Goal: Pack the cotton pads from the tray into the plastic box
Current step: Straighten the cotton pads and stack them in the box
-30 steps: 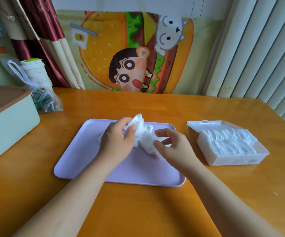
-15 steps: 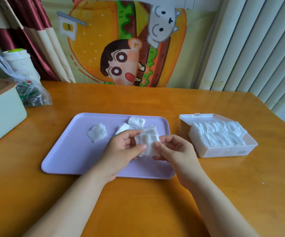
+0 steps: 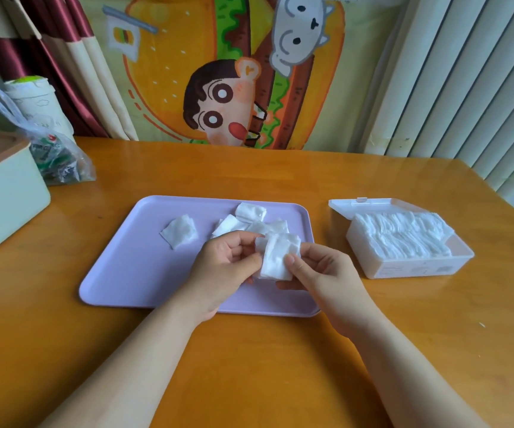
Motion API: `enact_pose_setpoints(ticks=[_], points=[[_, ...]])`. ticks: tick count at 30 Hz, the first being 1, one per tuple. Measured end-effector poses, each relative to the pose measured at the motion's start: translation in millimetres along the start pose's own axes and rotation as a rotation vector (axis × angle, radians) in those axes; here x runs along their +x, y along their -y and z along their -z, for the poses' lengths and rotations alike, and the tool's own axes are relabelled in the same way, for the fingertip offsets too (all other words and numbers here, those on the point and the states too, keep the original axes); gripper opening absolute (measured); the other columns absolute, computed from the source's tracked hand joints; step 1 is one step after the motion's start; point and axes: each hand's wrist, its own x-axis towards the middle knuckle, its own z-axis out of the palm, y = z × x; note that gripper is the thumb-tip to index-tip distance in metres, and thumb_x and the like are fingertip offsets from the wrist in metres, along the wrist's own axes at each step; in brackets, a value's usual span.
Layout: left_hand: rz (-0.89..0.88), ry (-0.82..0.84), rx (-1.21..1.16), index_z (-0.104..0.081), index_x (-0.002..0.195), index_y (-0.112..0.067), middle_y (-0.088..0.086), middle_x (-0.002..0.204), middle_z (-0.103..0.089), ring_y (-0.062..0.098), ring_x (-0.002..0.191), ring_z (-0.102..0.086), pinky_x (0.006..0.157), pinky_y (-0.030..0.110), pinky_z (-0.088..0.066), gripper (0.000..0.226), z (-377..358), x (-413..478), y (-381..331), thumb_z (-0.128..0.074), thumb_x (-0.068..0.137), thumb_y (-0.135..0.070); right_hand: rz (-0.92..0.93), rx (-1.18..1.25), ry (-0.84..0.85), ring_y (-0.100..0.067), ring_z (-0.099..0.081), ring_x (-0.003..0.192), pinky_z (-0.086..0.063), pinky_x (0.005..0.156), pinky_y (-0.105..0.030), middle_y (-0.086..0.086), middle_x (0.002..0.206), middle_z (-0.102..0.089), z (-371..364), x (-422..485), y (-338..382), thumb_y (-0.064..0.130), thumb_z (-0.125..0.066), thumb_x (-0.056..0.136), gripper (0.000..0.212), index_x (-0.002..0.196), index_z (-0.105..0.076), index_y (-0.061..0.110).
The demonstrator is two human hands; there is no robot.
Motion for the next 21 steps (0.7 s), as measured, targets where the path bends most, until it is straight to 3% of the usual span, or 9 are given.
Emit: enact_pose_setpoints(ticks=[3,6,7,10,13,15,17,19,21], points=[[0.006,0.029,-0.059,-0.072,0.117,-0.010,0.003,0.096,-0.079,0.013,0.083,-0.072,0.070,0.024,-0.056,0.029,0.9,-0.9,-0.9,-0.078,0.089,-0.004,0.003,-0.023,0.025,-0.027,-0.078,0.103,-0.064,0.090,-0.039,-0.012,0.105,-0.082,-2.5,-1.9,2.5,0.007,-0.058,0.107,0.021,0.117,-0.077,0.005],[0.020,0.050,-0.014,-0.073,0.119,-0.014,0.009,0.107,-0.079,0.025,0.101,-0.075,0.086,0.036,-0.062,0.038,0.0,-0.4,1.1,-0.085,0.084,-0.009,0.018,-0.054,0.048,-0.023,-0.079,0.101,-0.063,0.087,-0.033,-0.010,0.103,-0.082,-4.2,-3.2,4.9,0.007,-0.055,0.109,0.024,0.118,-0.077,0.006],[0.024,0.037,0.005,-0.073,0.119,-0.014,0.011,0.107,-0.079,0.026,0.099,-0.074,0.086,0.035,-0.062,0.033,-0.1,0.3,1.6,-0.081,0.088,-0.005,0.017,-0.048,0.043,-0.023,-0.079,0.101,-0.063,0.086,-0.033,-0.010,0.103,-0.082,-4.8,-3.4,4.9,0.007,-0.055,0.109,0.024,0.118,-0.077,0.006],[0.037,0.014,0.002,-0.074,0.116,-0.011,0.022,0.095,-0.074,0.020,0.079,-0.064,0.066,0.023,-0.054,0.024,0.4,0.4,-0.5,-0.064,0.098,0.001,0.005,-0.010,-0.011,-0.026,-0.079,0.102,-0.064,0.088,-0.038,-0.010,0.104,-0.082,-6.3,-3.0,3.4,0.009,-0.060,0.106,0.019,0.117,-0.076,0.006],[0.036,0.024,-0.002,-0.075,0.114,-0.011,0.031,0.100,-0.070,0.023,0.078,-0.059,0.063,0.023,-0.052,0.022,1.1,0.6,-1.9,-0.063,0.099,0.000,0.023,0.036,-0.116,-0.021,-0.080,0.093,-0.063,0.078,-0.031,-0.005,0.100,-0.082,-10.2,-2.1,3.4,0.005,-0.071,0.099,0.017,0.115,-0.074,0.010],[0.030,0.021,0.000,-0.074,0.111,-0.009,0.022,0.087,-0.071,0.019,0.073,-0.058,0.062,0.022,-0.051,0.018,0.8,1.1,-0.9,-0.064,0.099,-0.001,0.048,0.024,-0.197,-0.020,-0.076,0.083,-0.061,0.072,-0.030,0.003,0.098,-0.079,-10.7,-0.9,1.9,0.003,-0.080,0.091,0.024,0.109,-0.070,0.014],[0.024,0.026,-0.010,-0.072,0.108,-0.006,0.005,0.076,-0.069,0.011,0.065,-0.058,0.060,0.020,-0.049,0.014,0.2,0.8,-0.7,-0.064,0.099,0.001,0.046,-0.009,-0.224,-0.024,-0.073,0.078,-0.061,0.072,-0.035,-0.003,0.099,-0.075,-9.4,-0.3,0.3,0.006,-0.087,0.085,0.029,0.101,-0.066,0.017],[0.023,0.027,-0.005,-0.071,0.105,-0.006,-0.002,0.072,-0.067,0.008,0.061,-0.058,0.060,0.020,-0.049,0.014,0.0,0.1,-0.9,-0.064,0.097,0.003,0.054,-0.061,-0.216,-0.025,-0.075,0.086,-0.063,0.076,-0.047,-0.008,0.106,-0.073,-8.6,-0.4,-2.3,0.010,-0.091,0.081,0.033,0.098,-0.064,0.020],[0.022,0.021,0.019,-0.071,0.103,-0.007,-0.002,0.072,-0.065,0.008,0.061,-0.056,0.061,0.020,-0.049,0.015,-0.4,-0.3,-1.3,-0.064,0.097,0.004,0.107,-0.144,-0.194,-0.020,-0.075,0.101,-0.063,0.080,-0.048,0.003,0.115,-0.072,-10.5,-1.9,-2.7,0.011,-0.091,0.081,0.039,0.106,-0.064,0.024]])
